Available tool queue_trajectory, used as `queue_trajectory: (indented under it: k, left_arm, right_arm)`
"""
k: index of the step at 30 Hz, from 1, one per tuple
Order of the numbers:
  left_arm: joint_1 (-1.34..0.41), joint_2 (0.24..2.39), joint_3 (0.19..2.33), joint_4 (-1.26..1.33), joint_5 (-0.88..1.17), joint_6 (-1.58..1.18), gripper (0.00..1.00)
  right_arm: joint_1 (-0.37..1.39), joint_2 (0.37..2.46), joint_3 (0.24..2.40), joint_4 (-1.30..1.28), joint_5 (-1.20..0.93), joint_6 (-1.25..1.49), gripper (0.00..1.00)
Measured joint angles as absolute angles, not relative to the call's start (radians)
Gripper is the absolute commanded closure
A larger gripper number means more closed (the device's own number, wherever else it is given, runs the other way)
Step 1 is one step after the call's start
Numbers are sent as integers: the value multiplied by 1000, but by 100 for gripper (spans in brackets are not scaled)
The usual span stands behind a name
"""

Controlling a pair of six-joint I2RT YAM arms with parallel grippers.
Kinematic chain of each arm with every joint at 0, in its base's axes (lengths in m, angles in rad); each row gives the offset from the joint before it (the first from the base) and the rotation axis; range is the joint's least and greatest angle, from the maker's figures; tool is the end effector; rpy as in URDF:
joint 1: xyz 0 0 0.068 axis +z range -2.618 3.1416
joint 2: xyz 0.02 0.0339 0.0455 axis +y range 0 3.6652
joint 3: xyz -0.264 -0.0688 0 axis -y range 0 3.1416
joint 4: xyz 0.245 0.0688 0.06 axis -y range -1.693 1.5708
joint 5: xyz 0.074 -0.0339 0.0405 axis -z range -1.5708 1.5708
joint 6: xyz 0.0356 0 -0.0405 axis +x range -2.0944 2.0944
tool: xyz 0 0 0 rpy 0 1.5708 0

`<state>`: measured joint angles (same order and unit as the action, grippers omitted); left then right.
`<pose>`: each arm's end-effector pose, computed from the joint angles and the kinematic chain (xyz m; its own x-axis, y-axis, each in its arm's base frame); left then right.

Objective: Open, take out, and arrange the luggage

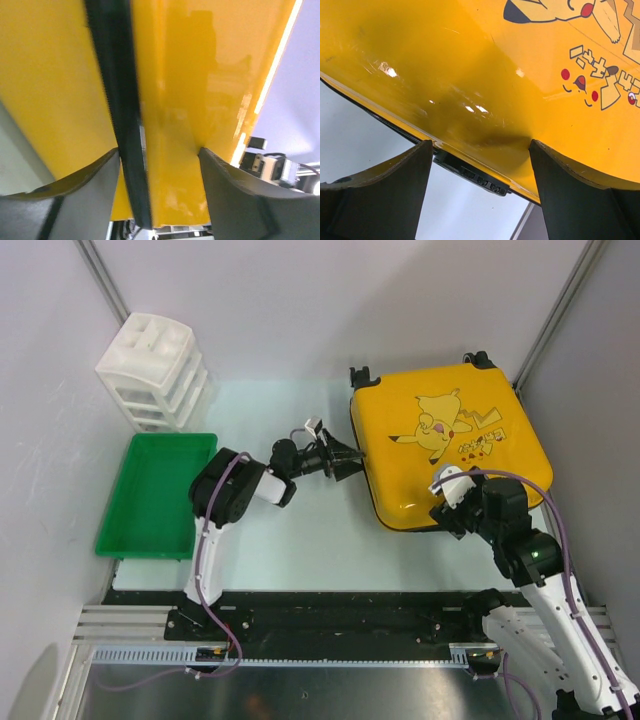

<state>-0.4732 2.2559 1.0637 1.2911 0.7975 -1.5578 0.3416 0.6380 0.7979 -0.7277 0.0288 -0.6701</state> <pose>0.3727 -0.2194 0.1222 -0.9510 -0.2978 -0.0836 0.1003 -0.0411 -0.9941 0.1253 0.0435 0.3100 -0.2034 -0.7312 -0.6512 -0.5592 0.6327 -0.5357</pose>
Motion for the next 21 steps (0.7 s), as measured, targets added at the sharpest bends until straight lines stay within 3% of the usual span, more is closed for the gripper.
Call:
queue_trajectory:
  k: [8, 12, 15, 21]
  left_arm:
    - [-494, 2177, 1041, 1185, 739, -1596, 67]
    - [-509, 2152, 1048, 1123, 707, -1639, 90]
    - [-527, 2137, 1104, 1060, 708, -1651, 100]
    - [-566, 2112, 1231, 1029, 709, -1650, 100]
  right_arm:
    - [332, 640, 807, -727, 27, -677, 15]
    - [330, 623, 807, -731, 16, -682, 10]
    - [327, 597, 807, -739, 1, -693, 6]
    - [324, 530, 821, -754, -1, -734, 6]
